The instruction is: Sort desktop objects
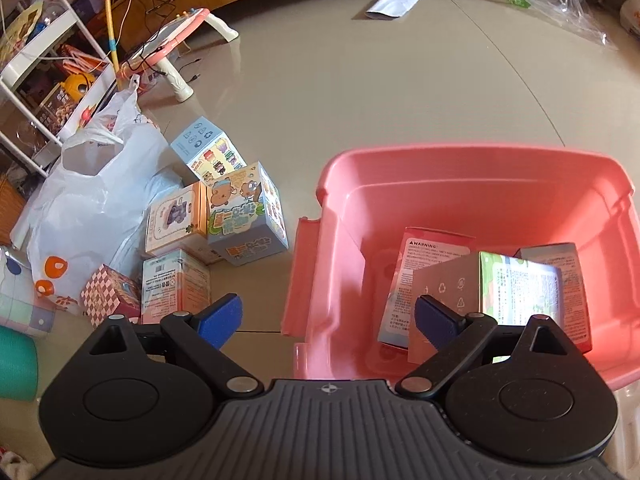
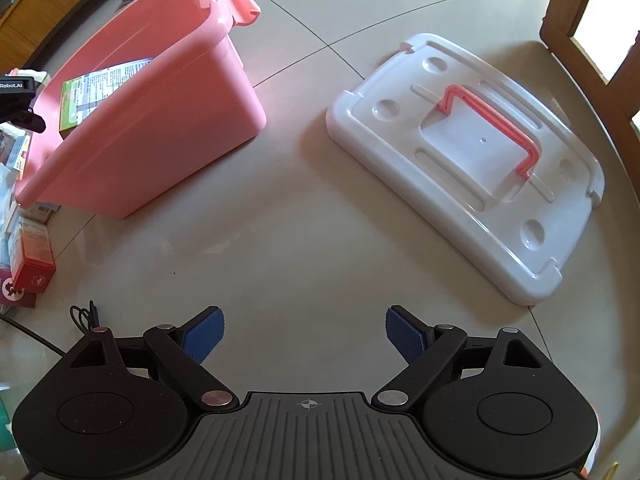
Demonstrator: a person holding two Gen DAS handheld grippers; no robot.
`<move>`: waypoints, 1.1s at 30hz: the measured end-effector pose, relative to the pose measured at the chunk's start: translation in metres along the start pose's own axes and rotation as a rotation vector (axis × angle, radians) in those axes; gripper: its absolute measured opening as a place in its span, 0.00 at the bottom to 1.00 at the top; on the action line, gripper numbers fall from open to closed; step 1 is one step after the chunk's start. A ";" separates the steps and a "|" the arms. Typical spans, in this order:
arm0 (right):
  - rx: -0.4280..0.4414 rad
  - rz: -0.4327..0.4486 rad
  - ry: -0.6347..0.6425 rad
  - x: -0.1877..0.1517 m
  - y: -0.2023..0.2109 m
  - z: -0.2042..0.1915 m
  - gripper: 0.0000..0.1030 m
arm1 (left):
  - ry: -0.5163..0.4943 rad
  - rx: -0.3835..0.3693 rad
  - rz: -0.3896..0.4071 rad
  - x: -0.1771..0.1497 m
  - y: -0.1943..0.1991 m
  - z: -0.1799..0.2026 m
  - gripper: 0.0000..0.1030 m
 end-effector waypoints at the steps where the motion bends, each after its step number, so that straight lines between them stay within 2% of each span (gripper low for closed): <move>1: 0.002 0.004 0.001 0.001 0.002 0.001 0.83 | 0.023 -0.011 -0.003 0.001 0.005 -0.003 0.93; 5: 0.002 0.030 0.011 0.004 0.013 0.004 0.83 | 0.053 -0.053 0.006 -0.005 0.032 -0.006 0.93; 9: 0.001 0.055 0.020 0.004 0.028 0.012 0.83 | 0.040 -0.099 0.031 -0.019 0.064 -0.008 0.93; 15: 0.023 0.133 0.032 0.000 0.060 0.026 0.84 | 0.079 -0.155 0.007 -0.049 0.101 -0.027 0.93; 18: -0.010 0.221 0.079 -0.004 0.082 0.029 0.97 | 0.097 -0.163 0.002 -0.068 0.112 -0.039 0.94; 20: -0.043 0.260 0.110 -0.006 0.094 0.032 0.98 | 0.095 -0.158 -0.006 -0.083 0.117 -0.046 0.94; 26: -0.006 0.287 0.161 -0.007 0.116 0.037 0.98 | 0.089 -0.146 -0.033 -0.111 0.129 -0.058 0.94; 31: -0.062 0.241 0.237 -0.001 0.128 0.034 0.98 | 0.080 -0.170 -0.013 -0.120 0.147 -0.059 0.94; 33: -0.084 0.252 0.253 0.000 0.134 0.037 0.98 | 0.066 -0.181 -0.004 -0.124 0.153 -0.056 0.94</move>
Point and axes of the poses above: each gripper's, at about its wrist camera, not at the fingertips, and y roughly against the way its jaws point, z to its right, x to its top, the point moved 1 cm from there along -y, roughly the way its jaws point, and after that the axes turned 12 degrees about y, right-handed, at the moved point
